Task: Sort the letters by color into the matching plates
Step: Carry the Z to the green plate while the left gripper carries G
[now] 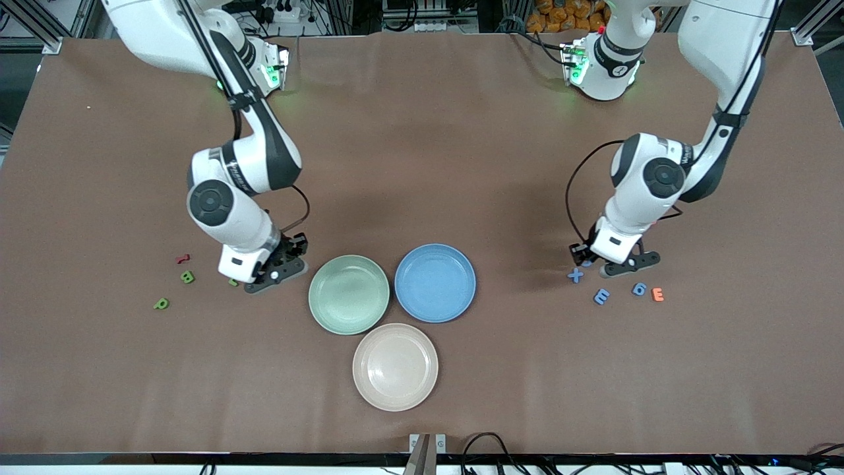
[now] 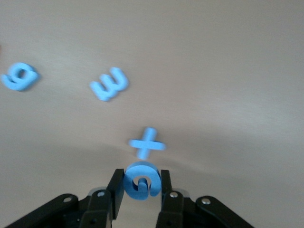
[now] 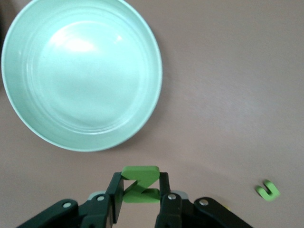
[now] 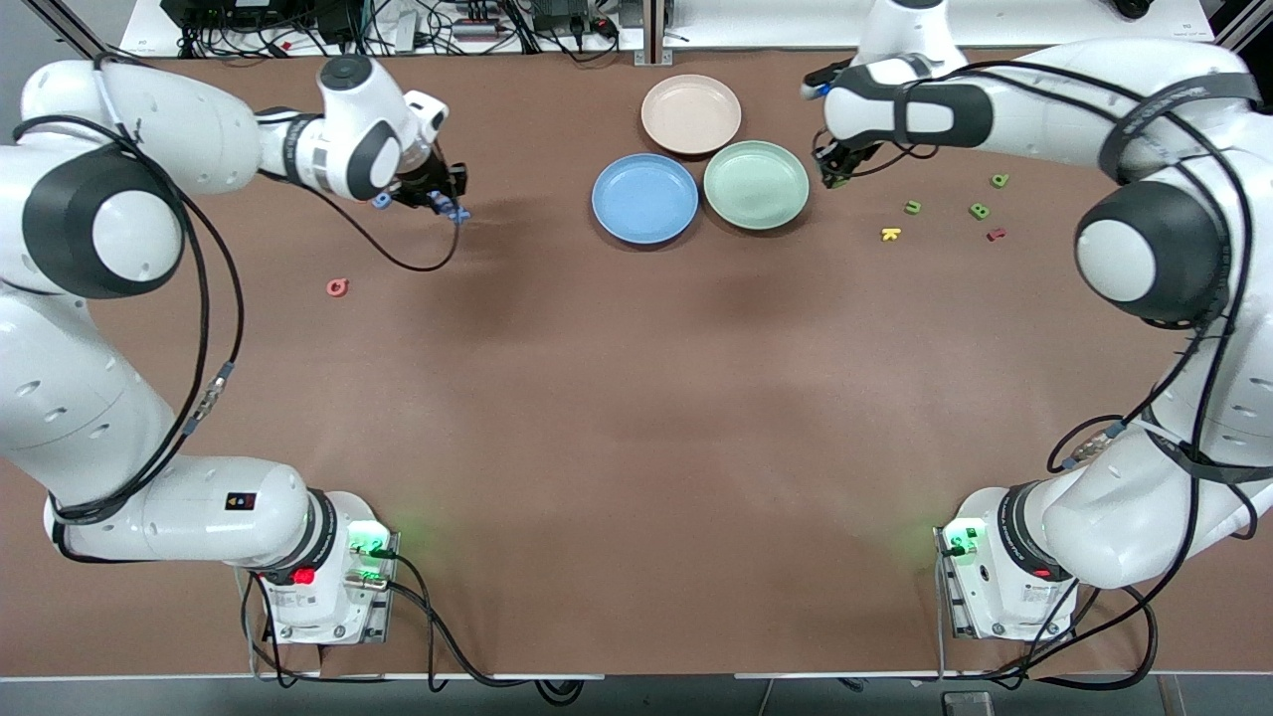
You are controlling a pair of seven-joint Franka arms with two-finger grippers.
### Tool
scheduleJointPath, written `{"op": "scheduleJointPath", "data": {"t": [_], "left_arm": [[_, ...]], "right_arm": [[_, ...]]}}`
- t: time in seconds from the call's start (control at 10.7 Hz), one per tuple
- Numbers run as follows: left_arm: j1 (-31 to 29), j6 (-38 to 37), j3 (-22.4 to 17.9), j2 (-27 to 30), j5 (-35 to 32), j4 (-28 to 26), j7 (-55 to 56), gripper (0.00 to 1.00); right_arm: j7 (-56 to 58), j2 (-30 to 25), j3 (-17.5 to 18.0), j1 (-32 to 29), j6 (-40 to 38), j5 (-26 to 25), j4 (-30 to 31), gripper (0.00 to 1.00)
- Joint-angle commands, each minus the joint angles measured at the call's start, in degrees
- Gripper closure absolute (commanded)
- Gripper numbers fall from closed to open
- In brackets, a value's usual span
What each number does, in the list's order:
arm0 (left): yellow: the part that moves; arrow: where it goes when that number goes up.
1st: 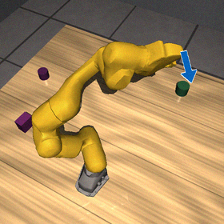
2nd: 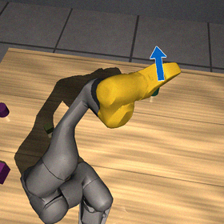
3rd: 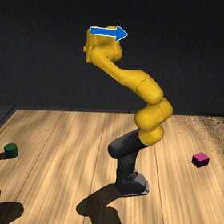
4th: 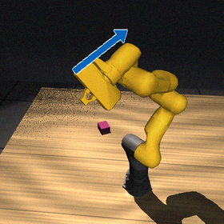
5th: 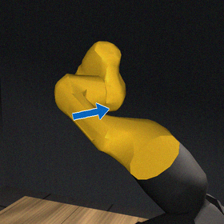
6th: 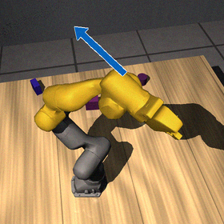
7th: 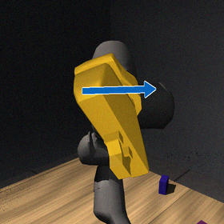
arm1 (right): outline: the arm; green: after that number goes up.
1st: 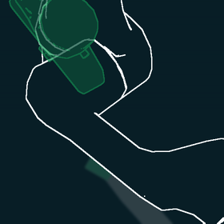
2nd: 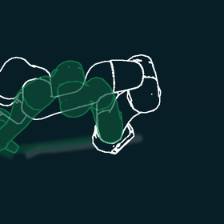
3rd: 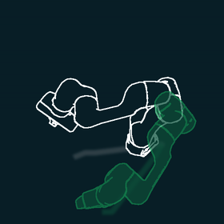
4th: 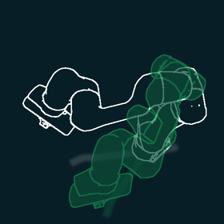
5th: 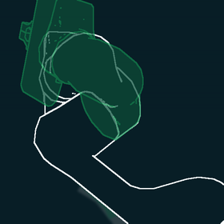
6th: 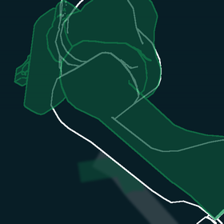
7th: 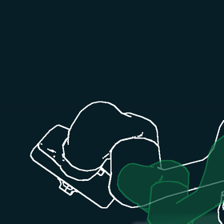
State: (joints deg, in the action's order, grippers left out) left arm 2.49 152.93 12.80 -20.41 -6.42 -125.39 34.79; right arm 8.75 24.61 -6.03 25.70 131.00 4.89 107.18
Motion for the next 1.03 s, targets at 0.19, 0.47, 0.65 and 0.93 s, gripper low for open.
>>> {"op": "scheduleJointPath", "data": {"t": [0.19, 0.47, 0.65, 0.93], "left_arm": [[8.21, -1.93, 0.12, -1.3, -1.66, 4.88, 13.07, 1.0], [13.75, -2.02, 0.39, -3.49, -1.05, 7.42, 22.65, 1.0], [17.27, -1.94, 0.39, -6.04, -0.96, 10.76, 27.67, 1.0], [18.95, -1.93, 0.47, -10.6, -0.96, 16.99, 33.48, 1.0]], "right_arm": [[0.3, 10.09, -0.47, 5.41, -1.01, 0.56, -12.07, 0.89], [-0.14, 12.65, -0.47, 6.3, -0.92, 0.56, -14.98, 0.71], [-1.27, 12.57, -0.56, 6.3, -1.01, 0.99, -14.98, 0.0], [-1.19, 11.86, -1.09, 5.68, -1.36, 1.08, -14.9, 0.0]]}}
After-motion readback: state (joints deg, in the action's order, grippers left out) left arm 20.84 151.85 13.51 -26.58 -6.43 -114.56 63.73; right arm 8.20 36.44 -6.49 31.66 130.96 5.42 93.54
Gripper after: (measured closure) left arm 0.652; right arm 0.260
